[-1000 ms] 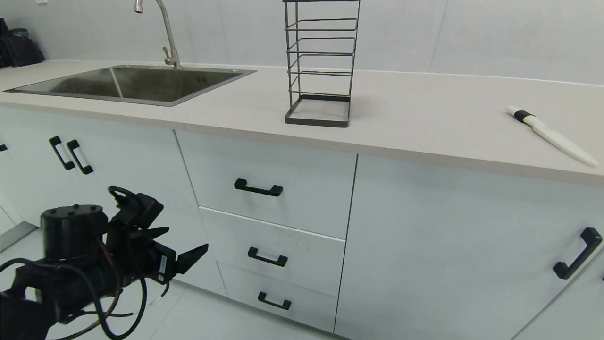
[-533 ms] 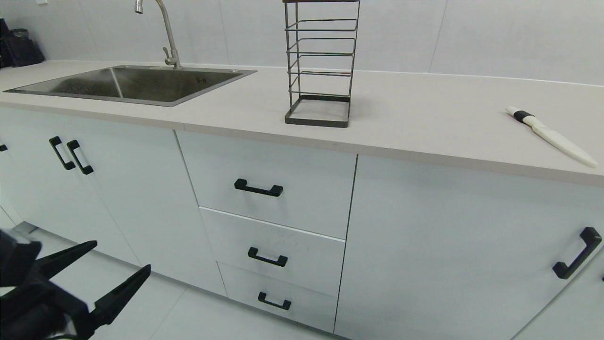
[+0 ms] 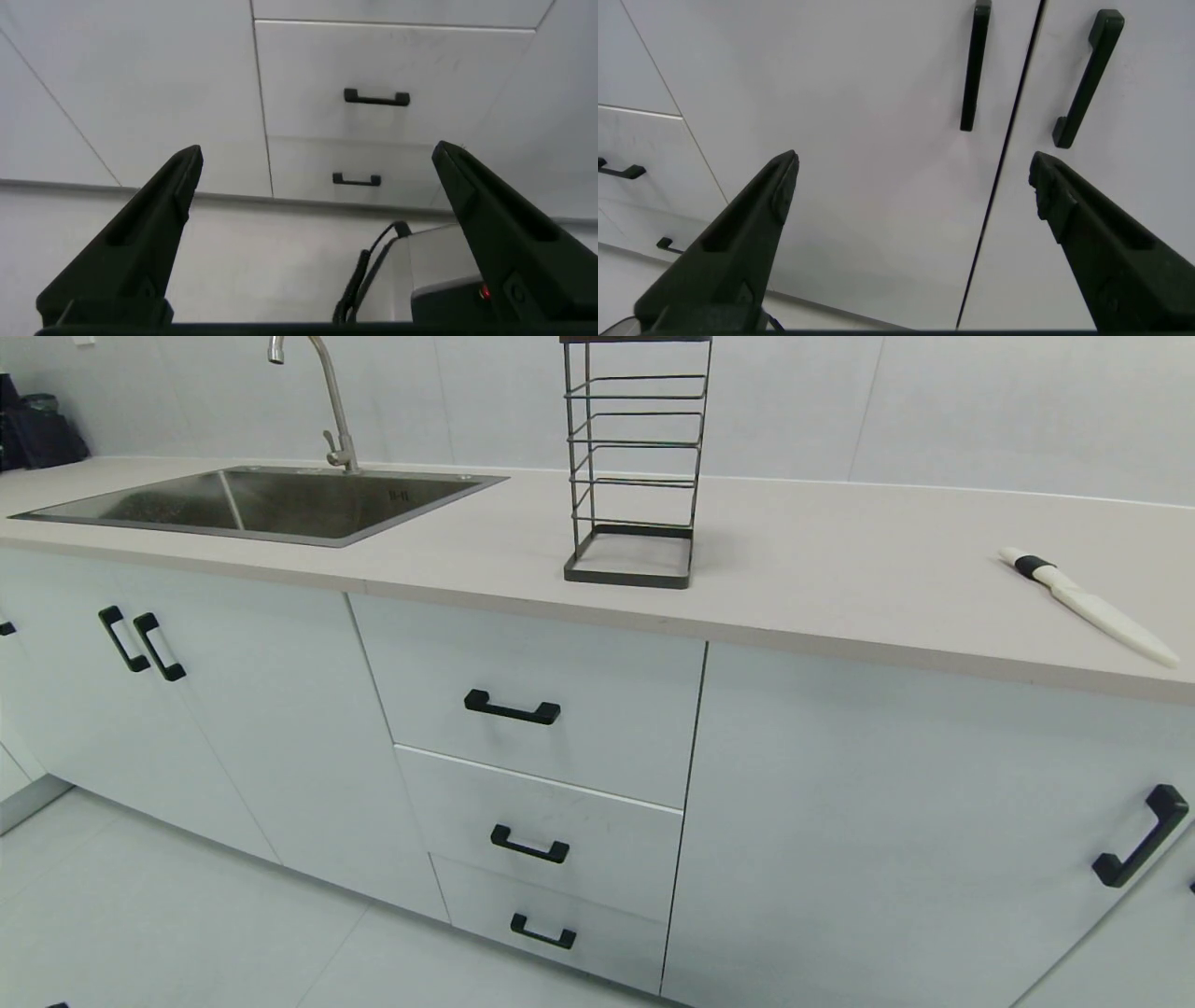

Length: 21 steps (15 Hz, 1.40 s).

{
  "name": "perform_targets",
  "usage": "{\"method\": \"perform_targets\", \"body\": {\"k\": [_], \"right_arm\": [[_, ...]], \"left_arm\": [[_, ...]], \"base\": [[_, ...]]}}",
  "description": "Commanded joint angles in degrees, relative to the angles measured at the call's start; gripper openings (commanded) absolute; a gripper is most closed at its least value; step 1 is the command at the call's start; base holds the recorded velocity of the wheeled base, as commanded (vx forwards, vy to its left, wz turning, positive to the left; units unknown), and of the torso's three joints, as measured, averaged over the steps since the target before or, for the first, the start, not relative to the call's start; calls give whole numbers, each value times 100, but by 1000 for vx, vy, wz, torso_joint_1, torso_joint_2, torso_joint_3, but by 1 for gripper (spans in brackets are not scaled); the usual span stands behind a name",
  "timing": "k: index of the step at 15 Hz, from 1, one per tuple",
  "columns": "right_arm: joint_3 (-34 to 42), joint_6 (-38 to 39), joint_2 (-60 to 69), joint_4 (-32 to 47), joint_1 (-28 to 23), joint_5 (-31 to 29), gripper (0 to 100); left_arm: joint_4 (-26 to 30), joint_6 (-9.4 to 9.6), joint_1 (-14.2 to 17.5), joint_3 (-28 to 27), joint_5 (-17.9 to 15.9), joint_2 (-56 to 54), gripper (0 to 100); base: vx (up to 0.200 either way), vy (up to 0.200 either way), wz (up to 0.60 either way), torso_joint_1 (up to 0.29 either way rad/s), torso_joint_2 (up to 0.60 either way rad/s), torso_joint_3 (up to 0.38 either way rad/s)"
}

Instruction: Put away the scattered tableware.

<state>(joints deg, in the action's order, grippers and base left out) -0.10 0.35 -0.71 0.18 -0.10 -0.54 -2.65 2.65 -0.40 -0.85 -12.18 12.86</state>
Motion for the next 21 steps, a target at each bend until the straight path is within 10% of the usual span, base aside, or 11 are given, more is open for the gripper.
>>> {"method": "perform_targets", "body": {"k": [1,3,5,21], "right_arm": [[1,0,-8,-1,1,1,100],[1,0,-8,-1,1,1,100],[1,9,-8,-1,1,1,100],[1,17,-8,-1,1,10,100]], "left_arm": [[221,-45,181,-11,31,-970,100],[238,140,181,85,682,-987,100],[256,-106,181,85,1007,-987,100],[247,-212,40,85,981,-1286,100]], "base": [[0,0,0,0,0,0],[0,0,0,0,0,0],[0,0,0,0,0,0],[0,-25,-225,0,1,-2]]}}
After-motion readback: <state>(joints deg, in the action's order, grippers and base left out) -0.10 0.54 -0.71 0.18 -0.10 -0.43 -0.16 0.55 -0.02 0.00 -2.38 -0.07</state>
